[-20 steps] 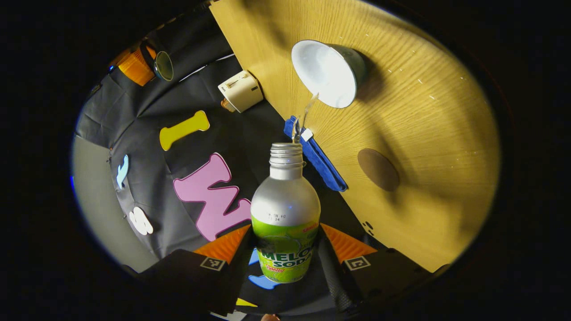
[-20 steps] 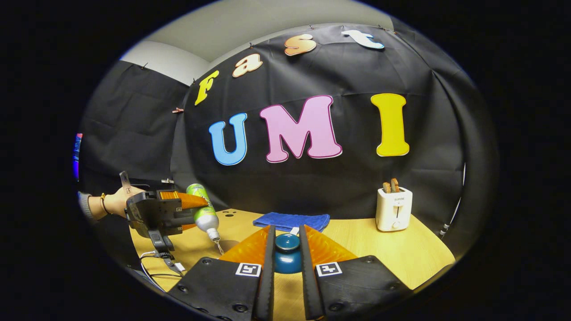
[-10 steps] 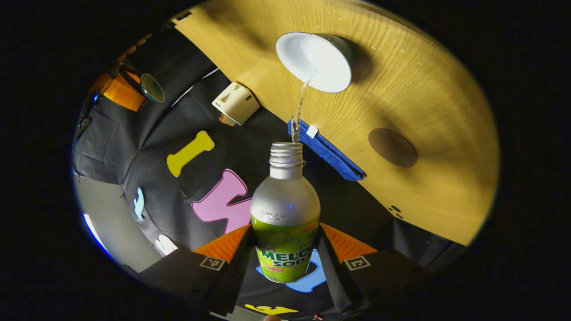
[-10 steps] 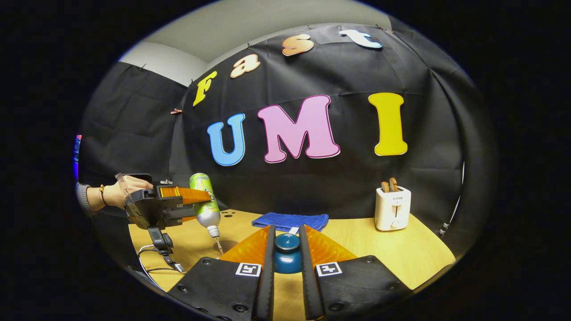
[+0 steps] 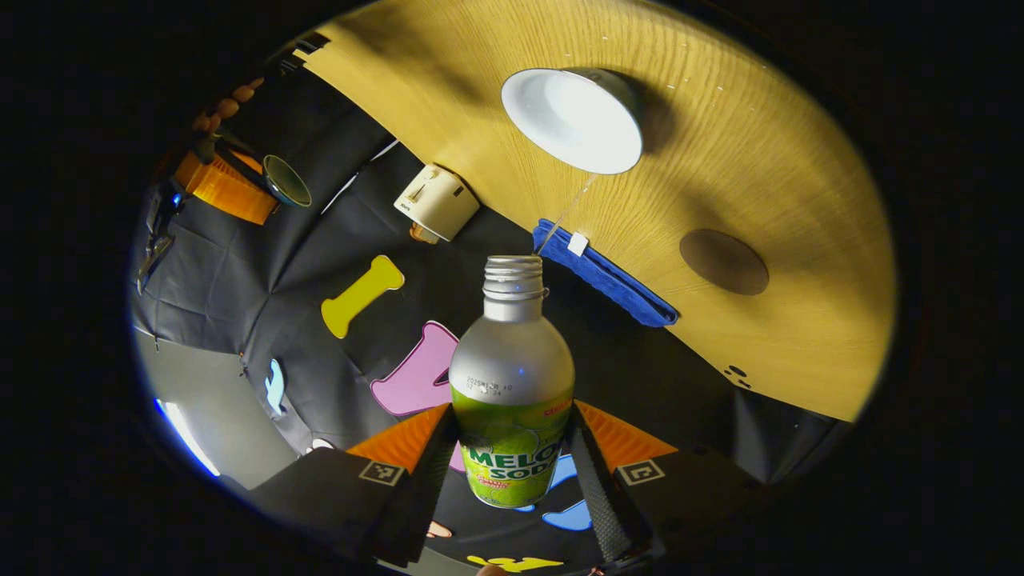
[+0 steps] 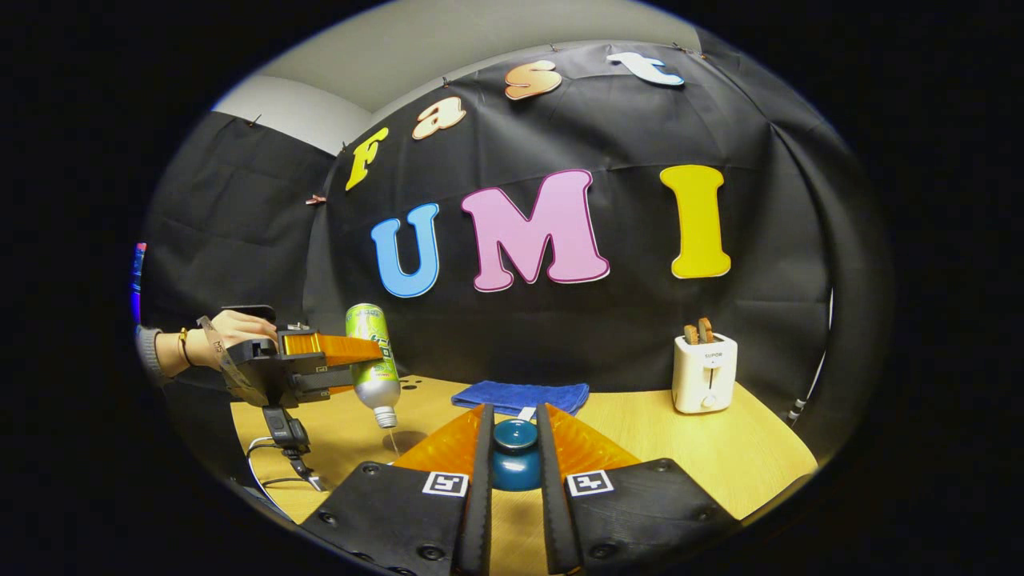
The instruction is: Open the teacup lid with one hand, grasp the water bottle and pour water into the teacup with the other hand; after pouring, place the water bottle on the coaster and then close the teacup lid.
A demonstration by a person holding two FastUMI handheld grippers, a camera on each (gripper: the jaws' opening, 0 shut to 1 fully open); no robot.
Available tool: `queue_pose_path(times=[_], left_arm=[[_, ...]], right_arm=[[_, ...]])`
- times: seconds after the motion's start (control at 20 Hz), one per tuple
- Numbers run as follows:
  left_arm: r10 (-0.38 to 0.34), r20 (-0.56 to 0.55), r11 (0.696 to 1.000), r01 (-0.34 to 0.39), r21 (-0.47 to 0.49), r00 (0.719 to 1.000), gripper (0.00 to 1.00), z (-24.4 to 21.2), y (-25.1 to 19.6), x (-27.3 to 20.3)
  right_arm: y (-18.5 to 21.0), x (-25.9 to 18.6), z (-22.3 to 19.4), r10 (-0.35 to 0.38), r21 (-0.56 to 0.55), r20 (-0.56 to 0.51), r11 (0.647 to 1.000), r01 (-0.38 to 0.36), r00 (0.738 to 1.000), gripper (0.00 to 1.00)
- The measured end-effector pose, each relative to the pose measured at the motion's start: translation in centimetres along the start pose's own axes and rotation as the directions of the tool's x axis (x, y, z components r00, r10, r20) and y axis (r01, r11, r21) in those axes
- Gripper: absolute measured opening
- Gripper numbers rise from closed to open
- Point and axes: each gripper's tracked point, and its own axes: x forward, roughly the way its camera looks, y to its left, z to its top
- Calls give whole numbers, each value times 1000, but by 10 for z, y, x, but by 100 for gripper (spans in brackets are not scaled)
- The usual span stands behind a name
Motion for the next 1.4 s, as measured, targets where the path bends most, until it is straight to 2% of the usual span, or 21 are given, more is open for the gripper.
queue_pose_path(times=[0.15,0.25,0.3,0.4,0.45,0.5,0.6,0.75,0.8,0.9,0.95,1.0,1.05,1.1,1.15,1.2,1.25,1.3,1.35,1.4], left_arm=[[-37,9,994,37,-104,999,82,5,-6,0],[-74,38,965,81,-249,997,81,16,-15,0],[-101,64,933,117,-341,993,82,28,-24,-2],[-145,113,832,183,-524,983,81,48,-34,-8],[-151,142,762,206,-613,978,82,56,-36,-11],[-146,181,672,232,-703,973,82,63,-37,-15],[-133,251,465,284,-839,959,81,75,-37,-22],[-91,251,160,263,-951,964,81,69,-33,-26],[-72,240,49,244,-969,968,81,63,-32,-29],[-32,225,-215,213,-953,974,80,53,-26,-33],[-18,211,-350,191,-917,977,80,46,-25,-31],[-6,191,-480,165,-862,982,80,39,-26,-26],[2,159,-596,128,-792,987,80,27,-27,-18],[0,121,-686,88,-722,993,80,16,-31,-11],[-6,80,-744,49,-666,997,81,0,-42,-3],[-20,50,-778,16,-628,999,80,-11,-56,8],[-38,44,-794,-3,-608,998,81,-15,-68,20],[-58,45,-800,-19,-600,997,81,-11,-79,29],[-71,61,-803,-21,-596,996,80,-4,-87,35],[-80,70,-812,-25,-583,994,81,2,-91,39]], right_arm=[[1,1,-2,2,3,-4,1000,-2,1000,30],[0,2,-3,1,3,-6,1000,-1,1000,30],[-1,3,-4,-1,3,-8,1000,1,1000,30],[-1,3,-4,-4,2,-9,1000,4,1000,30],[-1,3,-5,-4,2,-10,1000,4,1000,30],[-1,4,-6,-4,1,-12,1000,4,1000,30],[-1,5,-7,-5,0,-15,1000,5,1000,30],[1,5,-7,-2,1,-16,1000,2,1000,30],[1,4,-6,-1,-1,-14,1000,1,1000,25],[3,4,-4,0,-2,-10,1000,0,1000,25],[4,3,-4,2,-3,-10,1000,-2,1000,25],[4,3,-4,2,-6,-9,1000,-2,1000,30],[4,3,-3,2,-7,-8,1000,-2,1000,30],[5,2,-3,4,-7,-7,1000,-4,1000,25],[6,3,-3,5,-7,-8,1000,-5,1000,25],[5,3,-4,5,-8,-10,1000,-5,1000,30],[5,4,-5,4,-10,-11,1000,-5,1000,30],[6,4,-6,6,-10,-13,1000,-6,1000,35],[5,5,-6,6,-9,-15,1000,-6,1000,30],[5,4,-7,6,-8,-19,1000,-6,1000,35]])
